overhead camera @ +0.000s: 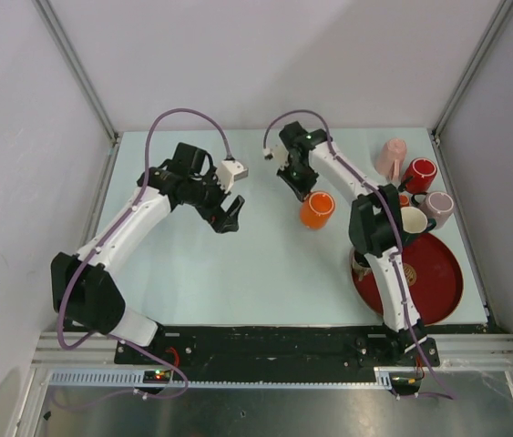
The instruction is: Turn the mug right side up
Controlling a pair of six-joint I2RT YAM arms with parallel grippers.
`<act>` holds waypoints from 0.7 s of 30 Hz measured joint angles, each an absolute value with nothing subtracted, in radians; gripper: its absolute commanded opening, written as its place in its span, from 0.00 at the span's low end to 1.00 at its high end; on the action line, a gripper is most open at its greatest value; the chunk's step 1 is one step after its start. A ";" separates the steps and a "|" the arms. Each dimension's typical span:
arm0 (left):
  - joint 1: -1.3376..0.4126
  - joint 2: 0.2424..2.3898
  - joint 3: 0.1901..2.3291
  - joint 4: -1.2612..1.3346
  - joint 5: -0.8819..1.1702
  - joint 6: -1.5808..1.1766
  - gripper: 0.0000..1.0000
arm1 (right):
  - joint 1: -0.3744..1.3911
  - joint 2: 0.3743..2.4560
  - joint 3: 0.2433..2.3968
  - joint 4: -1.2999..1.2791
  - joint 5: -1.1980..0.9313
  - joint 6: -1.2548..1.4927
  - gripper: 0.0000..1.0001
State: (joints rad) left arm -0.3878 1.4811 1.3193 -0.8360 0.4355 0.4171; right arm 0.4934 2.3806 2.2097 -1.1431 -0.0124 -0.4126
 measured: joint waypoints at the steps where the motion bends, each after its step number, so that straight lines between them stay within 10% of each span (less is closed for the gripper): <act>1: -0.386 1.480 1.326 -0.837 0.453 0.410 1.00 | 0.494 2.358 2.216 -1.137 -0.019 -0.394 0.00; 21: -0.361 1.335 1.877 -0.927 0.673 0.340 0.99 | 0.469 1.442 1.891 -0.472 -0.732 0.246 0.00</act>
State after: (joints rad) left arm -0.3614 1.3350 1.8771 -0.9268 0.6735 0.3405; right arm 0.4686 1.4418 1.8912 -0.4725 -0.7319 0.2459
